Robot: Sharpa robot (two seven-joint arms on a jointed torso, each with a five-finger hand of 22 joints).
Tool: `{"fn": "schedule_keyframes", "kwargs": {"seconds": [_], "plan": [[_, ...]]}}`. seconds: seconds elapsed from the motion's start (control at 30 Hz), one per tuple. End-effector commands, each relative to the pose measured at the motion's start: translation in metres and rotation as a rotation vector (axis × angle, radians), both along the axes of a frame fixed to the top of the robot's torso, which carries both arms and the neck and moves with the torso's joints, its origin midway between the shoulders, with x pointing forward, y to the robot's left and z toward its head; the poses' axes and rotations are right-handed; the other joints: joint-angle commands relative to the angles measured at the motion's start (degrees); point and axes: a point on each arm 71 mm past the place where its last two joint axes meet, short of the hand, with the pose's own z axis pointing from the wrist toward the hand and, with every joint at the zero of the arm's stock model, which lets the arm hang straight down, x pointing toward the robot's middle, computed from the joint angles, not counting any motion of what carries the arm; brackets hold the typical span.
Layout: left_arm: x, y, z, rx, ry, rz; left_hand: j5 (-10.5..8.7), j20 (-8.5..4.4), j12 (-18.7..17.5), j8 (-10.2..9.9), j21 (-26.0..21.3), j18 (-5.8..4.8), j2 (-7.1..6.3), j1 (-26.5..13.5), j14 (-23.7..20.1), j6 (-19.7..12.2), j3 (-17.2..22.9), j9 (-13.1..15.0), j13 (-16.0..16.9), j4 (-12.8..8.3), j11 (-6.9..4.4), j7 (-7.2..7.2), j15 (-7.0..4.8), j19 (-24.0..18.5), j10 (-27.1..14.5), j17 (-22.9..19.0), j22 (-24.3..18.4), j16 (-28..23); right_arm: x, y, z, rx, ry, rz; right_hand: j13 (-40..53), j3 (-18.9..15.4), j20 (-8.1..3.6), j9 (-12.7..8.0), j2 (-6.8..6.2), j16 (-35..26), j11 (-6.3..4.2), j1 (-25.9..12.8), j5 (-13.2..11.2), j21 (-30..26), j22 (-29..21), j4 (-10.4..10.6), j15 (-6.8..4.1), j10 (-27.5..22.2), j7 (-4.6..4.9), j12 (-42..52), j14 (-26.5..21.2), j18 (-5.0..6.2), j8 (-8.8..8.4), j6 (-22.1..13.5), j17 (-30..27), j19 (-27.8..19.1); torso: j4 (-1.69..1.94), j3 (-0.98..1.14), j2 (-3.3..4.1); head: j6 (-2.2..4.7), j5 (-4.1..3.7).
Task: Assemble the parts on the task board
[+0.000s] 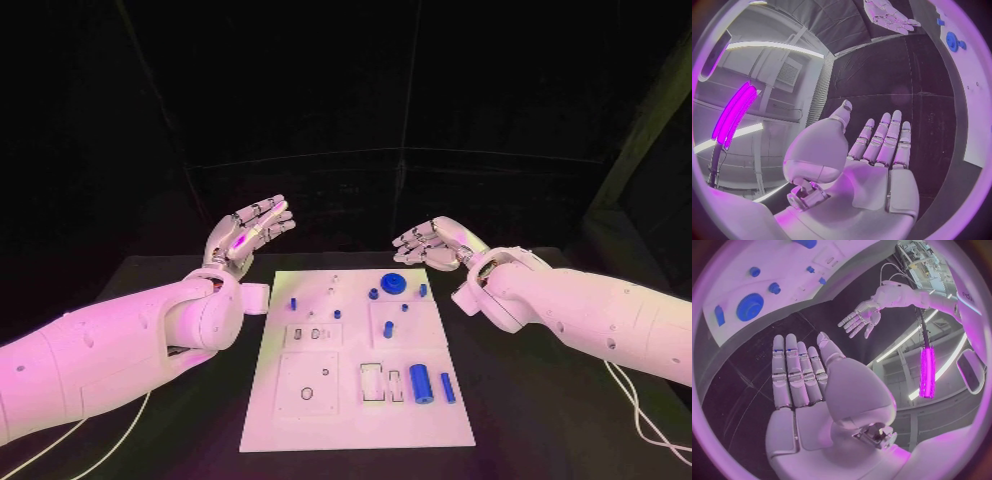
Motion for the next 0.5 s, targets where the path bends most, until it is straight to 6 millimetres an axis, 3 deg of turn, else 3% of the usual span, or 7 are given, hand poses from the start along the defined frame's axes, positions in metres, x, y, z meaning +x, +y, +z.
{"fn": "schedule_keyframes", "kwargs": {"seconds": [0.03,0.07,0.17,0.27,0.4,0.43,0.5], "plan": [[-0.005,-0.002,0.010,-0.035,-0.091,-0.032,0.11,-0.02,0.3,0.4,0.4,0.53,-0.06,0.6,0.5,0.5,0.1,0.0,0.0,-0.4,0.03,7.28,-0.11,0.6,0.3,-0.1,0.1,0.1,0.001,0.006,0.003,-0.193,-0.069,0.033,0.1,0.5,-4.12,-0.1,-0.95,4.1,-1.92,1.3,1.4,8.2,3.7,-3.1,-3.84,6.4,-1.43,-1.1,12.6,0.62,-0.70,4.3,2.9,9.4,0.52,-0.22,1.80,-0.08,-0.67],[-0.006,-0.002,0.010,-0.039,-0.087,-0.038,0.11,-0.02,0.3,0.4,0.4,0.54,-0.03,0.7,0.5,0.6,0.2,0.0,0.0,-0.4,0.02,7.28,-0.11,0.7,0.3,-0.1,0.1,0.1,0.001,0.007,0.003,-0.224,-0.071,0.041,0.0,0.7,-4.87,-0.1,-1.11,5.2,-2.40,1.2,1.7,10.2,4.8,-3.6,-4.33,7.2,-1.65,-1.3,14.5,0.60,-0.85,4.7,3.7,10.5,0.59,-0.26,2.01,-0.11,-0.80],[-0.009,-0.004,0.010,-0.048,-0.078,-0.056,0.11,-0.02,0.3,0.4,0.5,0.55,0.03,0.7,0.5,0.9,0.2,0.0,0.0,-0.5,0.01,7.27,-0.12,0.9,0.4,-0.2,0.1,0.1,0.002,0.012,0.007,-0.298,-0.087,0.059,0.2,0.7,-5.72,-0.2,-1.91,7.6,-2.82,0.7,2.0,13.5,6.6,-4.5,-5.06,8.4,-1.46,-1.5,18.2,0.56,-1.50,4.6,5.6,12.4,0.92,-0.37,2.74,-0.07,-1.10],[-0.013,-0.005,0.012,-0.058,-0.072,-0.073,0.12,-0.03,0.4,0.5,0.6,0.56,0.14,0.8,0.6,1.4,0.4,0.1,0.0,-0.6,-0.01,7.26,-0.15,1.2,0.5,-0.2,0.1,0.1,0.003,0.017,0.012,-0.375,-0.116,0.069,0.4,1.0,-6.58,-0.1,-1.95,12.2,-3.34,-0.6,2.2,18.2,9.3,-5.5,-5.90,9.5,-2.00,-1.8,21.1,0.57,-1.82,5.1,9.1,14.1,1.39,-0.40,3.49,-0.05,-1.58],[-0.020,-0.008,0.014,-0.071,-0.066,-0.096,0.12,-0.03,0.4,0.5,0.7,0.57,0.17,0.8,0.6,1.4,0.4,0.1,0.0,-0.6,-0.02,7.26,-0.16,1.4,0.5,-0.2,0.2,0.1,0.003,0.024,0.016,-0.493,-0.154,0.072,0.6,1.4,-6.86,-0.1,-2.06,20.8,-3.72,-2.6,2.6,23.0,12.3,-6.6,-6.18,9.9,-2.28,-2.2,21.3,0.51,-2.22,5.6,14.9,14.4,1.99,-0.64,4.56,0.28,-2.04],[-0.022,-0.009,0.016,-0.075,-0.065,-0.104,0.12,-0.03,0.4,0.5,0.7,0.57,0.18,0.8,0.6,1.4,0.4,0.1,0.0,-0.7,-0.02,7.27,-0.16,1.4,0.5,-0.2,0.2,0.1,0.003,0.028,0.019,-0.538,-0.166,0.071,0.7,1.7,-6.85,-0.1,-2.27,26.2,-3.98,-3.5,2.6,25.4,13.8,-7.2,-6.29,9.7,-2.65,-2.5,20.9,0.53,-2.42,5.8,19.4,14.2,2.17,-0.67,4.93,0.38,-2.25],[-0.024,-0.011,0.017,-0.079,-0.063,-0.111,0.13,-0.03,0.4,0.5,0.7,0.58,0.19,0.8,0.6,1.4,0.4,0.1,0.0,-0.7,-0.02,7.27,-0.16,1.5,0.6,-0.2,0.2,0.1,0.004,0.031,0.021,-0.574,-0.176,0.069,0.7,2.0,-6.79,-0.1,-2.06,31.0,-3.82,-4.3,2.6,26.7,14.7,-7.3,-6.13,9.5,-2.53,-2.7,21.1,0.50,-2.49,6.0,24.7,13.6,2.34,-0.69,5.35,0.39,-2.40]]}}
